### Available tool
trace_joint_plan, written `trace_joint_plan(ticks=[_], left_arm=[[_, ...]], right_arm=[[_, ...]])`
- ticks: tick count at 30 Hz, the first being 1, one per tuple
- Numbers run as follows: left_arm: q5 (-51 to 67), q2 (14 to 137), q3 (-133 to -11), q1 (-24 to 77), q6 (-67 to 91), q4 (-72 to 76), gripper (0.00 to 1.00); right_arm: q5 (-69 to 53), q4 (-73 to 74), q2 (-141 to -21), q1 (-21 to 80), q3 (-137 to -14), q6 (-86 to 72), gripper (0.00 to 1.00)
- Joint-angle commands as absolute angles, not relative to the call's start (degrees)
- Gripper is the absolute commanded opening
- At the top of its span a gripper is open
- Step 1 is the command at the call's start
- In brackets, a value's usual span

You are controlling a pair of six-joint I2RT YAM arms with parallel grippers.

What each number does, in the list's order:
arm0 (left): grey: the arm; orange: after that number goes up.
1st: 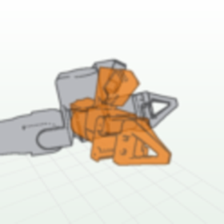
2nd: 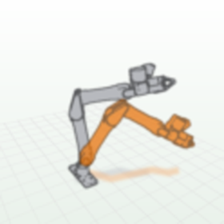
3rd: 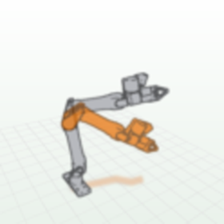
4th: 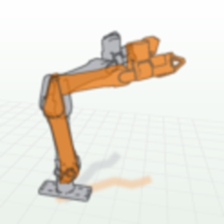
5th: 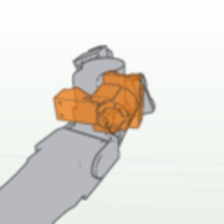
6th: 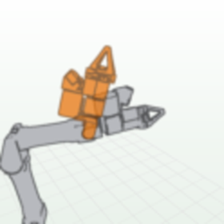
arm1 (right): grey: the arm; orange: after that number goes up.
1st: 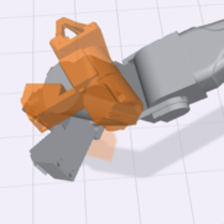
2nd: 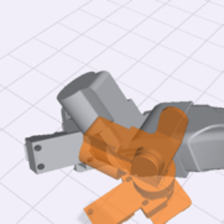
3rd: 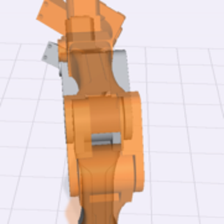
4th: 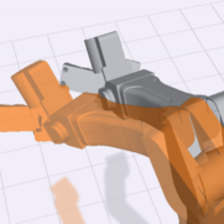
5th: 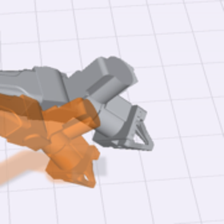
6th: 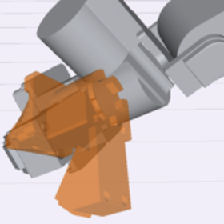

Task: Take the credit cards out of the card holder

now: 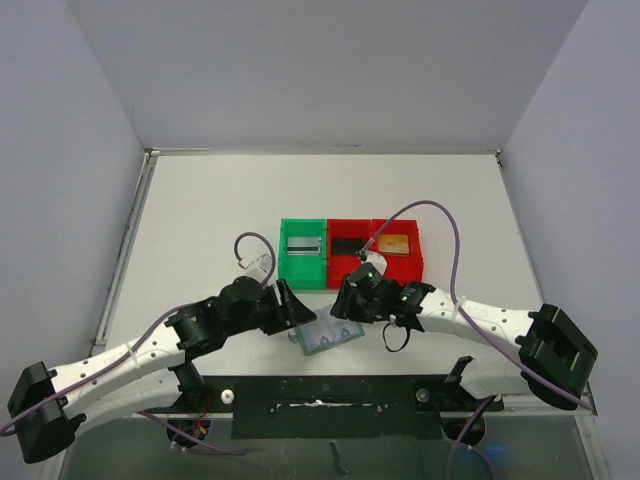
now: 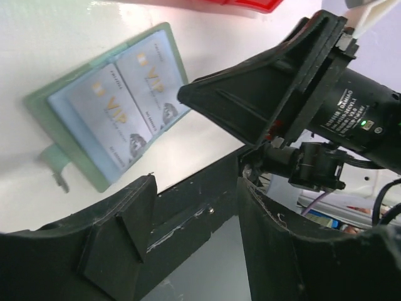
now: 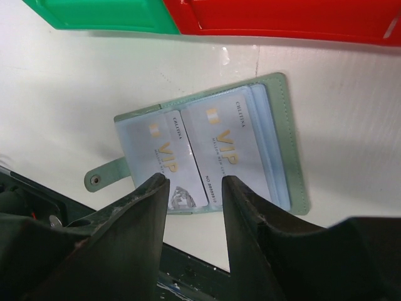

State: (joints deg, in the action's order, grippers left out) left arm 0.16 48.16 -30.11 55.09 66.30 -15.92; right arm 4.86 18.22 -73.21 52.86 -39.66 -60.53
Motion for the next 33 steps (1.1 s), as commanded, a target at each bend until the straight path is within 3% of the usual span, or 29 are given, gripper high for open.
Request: trace_joint_plan(ticks=[1, 16, 22, 28, 31, 33], left_arm=[[4.4, 52.4, -29.6, 55.4, 69.6, -5.8, 0.52], [-2.0, 71.5, -26.9, 55.5, 67.1, -4.9, 0.39], [-3.5, 73.3, -23.9, 55.5, 65.9, -5.8, 0.27], [-5.1, 73.2, -24.0, 55.4, 63.7, -8.0, 0.26], [-5.1, 73.7, -24.4, 55.5, 62.8, -8.2, 0.25], [-5.3, 74.4, -24.8, 55.5, 62.2, -8.8, 0.23]], right_arm=[[2.9, 12.4, -71.7, 52.2, -38.6, -61.8, 0.39], [-3.3, 6.7, -77.0, 51.5, -37.3, -61.1, 0.34], [-4.4, 7.6, -81.6, 51.6, -38.4, -60.3, 0.31], [-5.0, 6.9, -83.5, 52.2, -37.8, -60.6, 0.28], [-5.0, 5.9, -83.4, 52.2, -37.3, -61.1, 0.19], [-4.7, 5.4, -83.0, 52.2, -36.8, -61.7, 0.18]])
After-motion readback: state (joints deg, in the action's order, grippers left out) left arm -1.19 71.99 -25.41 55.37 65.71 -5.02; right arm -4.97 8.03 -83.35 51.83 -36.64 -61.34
